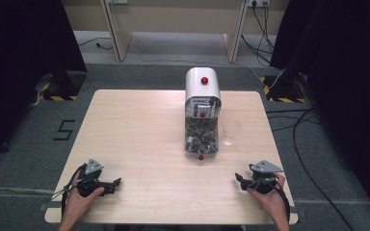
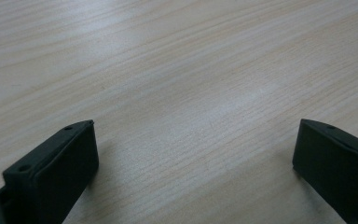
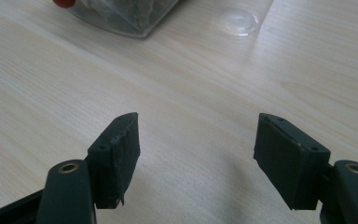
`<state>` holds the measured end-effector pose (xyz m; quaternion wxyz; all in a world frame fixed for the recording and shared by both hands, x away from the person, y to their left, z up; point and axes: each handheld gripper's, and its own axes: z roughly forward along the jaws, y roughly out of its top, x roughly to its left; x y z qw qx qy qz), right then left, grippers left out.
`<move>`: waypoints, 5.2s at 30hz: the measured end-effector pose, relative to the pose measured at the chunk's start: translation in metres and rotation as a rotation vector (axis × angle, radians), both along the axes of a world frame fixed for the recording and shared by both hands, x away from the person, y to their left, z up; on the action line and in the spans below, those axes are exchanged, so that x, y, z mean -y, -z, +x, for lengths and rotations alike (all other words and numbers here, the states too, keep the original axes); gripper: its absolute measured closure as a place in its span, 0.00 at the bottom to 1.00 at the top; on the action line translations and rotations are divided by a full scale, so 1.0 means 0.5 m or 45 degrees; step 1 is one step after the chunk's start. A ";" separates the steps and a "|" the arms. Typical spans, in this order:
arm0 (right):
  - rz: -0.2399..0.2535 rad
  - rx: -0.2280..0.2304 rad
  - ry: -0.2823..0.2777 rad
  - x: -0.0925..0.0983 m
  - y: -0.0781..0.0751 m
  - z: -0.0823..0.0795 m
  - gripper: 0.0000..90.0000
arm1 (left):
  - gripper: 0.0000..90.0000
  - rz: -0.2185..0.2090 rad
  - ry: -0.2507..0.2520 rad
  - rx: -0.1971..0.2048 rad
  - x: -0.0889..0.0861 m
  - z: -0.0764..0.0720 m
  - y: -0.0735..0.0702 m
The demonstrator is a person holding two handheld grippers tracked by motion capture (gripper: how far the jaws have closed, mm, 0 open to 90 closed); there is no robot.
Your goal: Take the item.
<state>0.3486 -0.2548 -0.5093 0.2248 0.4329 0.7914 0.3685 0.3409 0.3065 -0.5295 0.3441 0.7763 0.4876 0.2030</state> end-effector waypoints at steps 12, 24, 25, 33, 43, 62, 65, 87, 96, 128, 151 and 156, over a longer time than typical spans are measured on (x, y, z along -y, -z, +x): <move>0.029 0.087 -0.020 -0.015 -0.032 -0.001 0.38 | 0.00 -0.001 0.002 0.000 0.000 0.000 0.000; 0.080 0.129 -0.065 -0.040 -0.050 0.003 0.39 | 0.00 -0.002 0.002 0.000 0.000 0.000 0.000; 0.079 0.134 -0.073 -0.043 -0.053 0.005 0.39 | 0.00 -0.002 0.002 0.000 0.000 0.000 0.000; 0.083 0.166 -0.133 -0.080 -0.068 0.017 0.42 | 0.00 -0.003 0.002 0.001 0.000 -0.001 0.000; 0.108 0.203 -0.195 -0.118 -0.086 0.029 0.45 | 0.00 -0.003 0.002 0.001 0.000 -0.001 0.000; 0.108 0.225 -0.280 -0.195 -0.097 0.083 0.47 | 0.00 -0.003 0.002 0.001 0.000 -0.001 0.000; 0.112 0.232 -0.287 -0.204 -0.101 0.091 0.47 | 0.00 -0.003 0.002 0.001 0.000 -0.001 0.000; 0.120 0.238 -0.306 -0.241 -0.102 0.134 0.49 | 0.00 -0.003 0.002 0.001 0.000 -0.001 0.000; 0.141 0.223 -0.318 -0.255 -0.094 0.151 0.50 | 0.00 0.000 0.003 0.000 0.000 -0.001 0.000; 0.047 0.152 -0.307 -0.287 -0.040 0.186 0.55 | 0.00 0.000 0.002 0.000 0.000 -0.003 0.000; 0.026 0.327 -0.306 -0.269 -0.077 0.167 0.84 | 0.00 0.000 0.004 0.000 0.000 -0.003 0.000; 0.067 0.365 -0.294 -0.256 -0.097 0.161 0.84 | 0.00 0.000 0.003 0.001 0.000 -0.003 0.000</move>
